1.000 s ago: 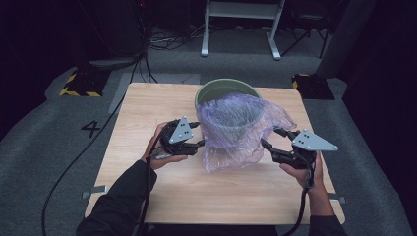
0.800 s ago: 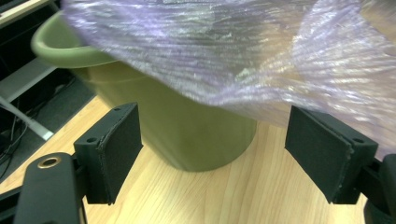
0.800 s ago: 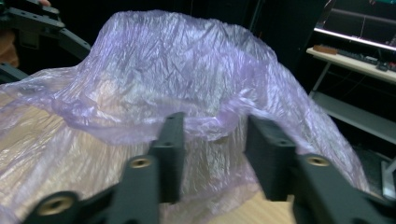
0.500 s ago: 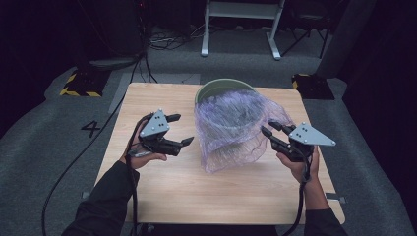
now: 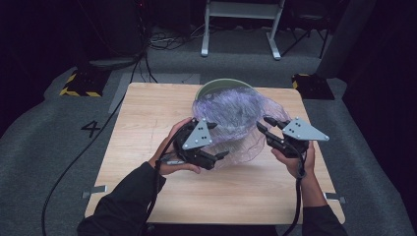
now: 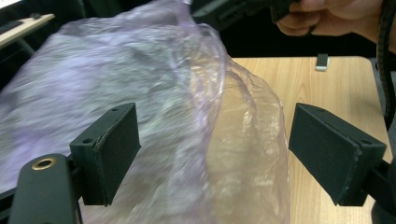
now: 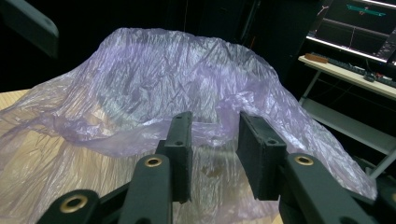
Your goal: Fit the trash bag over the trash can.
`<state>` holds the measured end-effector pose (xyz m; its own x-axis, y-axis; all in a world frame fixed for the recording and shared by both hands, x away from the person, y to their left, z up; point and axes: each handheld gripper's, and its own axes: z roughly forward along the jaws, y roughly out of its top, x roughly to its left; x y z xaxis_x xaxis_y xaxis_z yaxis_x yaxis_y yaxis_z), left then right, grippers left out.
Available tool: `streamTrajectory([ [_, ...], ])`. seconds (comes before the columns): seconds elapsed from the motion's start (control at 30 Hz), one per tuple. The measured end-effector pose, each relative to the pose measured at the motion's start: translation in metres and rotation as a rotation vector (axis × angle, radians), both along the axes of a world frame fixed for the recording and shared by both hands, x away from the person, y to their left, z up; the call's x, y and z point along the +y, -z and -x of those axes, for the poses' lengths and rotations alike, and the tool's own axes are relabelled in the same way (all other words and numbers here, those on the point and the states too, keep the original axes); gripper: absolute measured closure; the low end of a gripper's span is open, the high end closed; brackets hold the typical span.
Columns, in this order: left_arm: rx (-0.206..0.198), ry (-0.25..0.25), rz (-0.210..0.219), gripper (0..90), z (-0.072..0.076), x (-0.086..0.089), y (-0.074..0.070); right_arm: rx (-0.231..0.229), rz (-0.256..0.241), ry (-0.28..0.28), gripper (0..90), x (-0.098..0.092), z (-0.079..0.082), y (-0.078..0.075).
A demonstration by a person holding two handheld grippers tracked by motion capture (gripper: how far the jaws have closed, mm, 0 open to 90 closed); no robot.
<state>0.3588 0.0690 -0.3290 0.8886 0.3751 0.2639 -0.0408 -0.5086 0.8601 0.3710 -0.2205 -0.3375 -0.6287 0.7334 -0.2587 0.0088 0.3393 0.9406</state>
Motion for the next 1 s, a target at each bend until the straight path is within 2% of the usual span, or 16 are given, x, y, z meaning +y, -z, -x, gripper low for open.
streamTrajectory([
  [0.07,0.014,-0.012,-0.01,18.6,-0.005,-0.005,0.001,-0.002,0.002,-0.008,64.7,0.002,-0.001,-0.002],
  [0.13,0.022,-0.034,-0.018,24.7,-0.011,-0.009,0.002,-0.002,0.002,-0.012,64.3,0.004,-0.002,-0.003],
  [0.3,0.033,-0.085,-0.027,57.7,-0.025,-0.007,-0.002,0.003,0.005,-0.019,59.1,0.007,-0.005,-0.005],
  [0.33,0.034,-0.087,-0.018,59.2,-0.028,-0.006,-0.002,0.003,0.003,-0.018,57.9,0.007,-0.005,-0.005],
  [0.4,0.036,-0.092,-0.023,69.3,-0.032,-0.005,-0.003,0.01,0.003,-0.02,55.9,0.007,-0.006,-0.005],
  [0.47,0.057,-0.073,0.005,68.2,-0.034,-0.002,-0.003,0.012,0.006,-0.016,54.9,0.007,-0.006,-0.005],
  [0.53,0.083,-0.037,0.031,47.1,-0.03,-0.002,-0.004,0.011,0.007,-0.015,56.0,0.006,-0.006,-0.005],
  [0.57,0.072,-0.028,0.029,41.2,-0.027,-0.003,-0.005,0.009,0.01,-0.011,56.1,0.006,-0.006,-0.005],
  [0.63,0.054,-0.009,0.006,25.4,-0.019,-0.01,-0.004,0.012,0.017,-0.005,56.4,0.007,-0.007,-0.005],
  [0.67,0.054,-0.007,-0.006,20.4,-0.018,-0.013,-0.003,0.01,0.019,-0.003,56.0,0.007,-0.007,-0.005],
  [0.73,0.035,-0.032,-0.061,16.4,-0.015,-0.024,0.0,0.013,0.013,-0.007,54.3,0.008,-0.008,-0.006],
  [0.8,0.024,-0.068,-0.094,16.8,-0.016,-0.031,0.002,0.01,0.009,-0.012,52.5,0.009,-0.007,-0.007],
  [0.83,0.012,-0.099,-0.119,20.1,-0.018,-0.034,0.003,0.009,0.009,-0.011,51.7,0.01,-0.007,-0.007],
  [0.87,0.006,-0.112,-0.127,26.7,-0.02,-0.034,0.004,0.007,0.011,-0.013,50.8,0.011,-0.007,-0.008],
  [0.93,0.005,-0.125,-0.102,41.0,-0.023,-0.033,0.003,0.008,0.01,-0.014,47.9,0.011,-0.007,-0.008],
  [1.0,0.004,-0.112,-0.086,53.9,-0.025,-0.028,0.0,0.007,0.012,-0.01,45.9,0.01,-0.006,-0.008],
])
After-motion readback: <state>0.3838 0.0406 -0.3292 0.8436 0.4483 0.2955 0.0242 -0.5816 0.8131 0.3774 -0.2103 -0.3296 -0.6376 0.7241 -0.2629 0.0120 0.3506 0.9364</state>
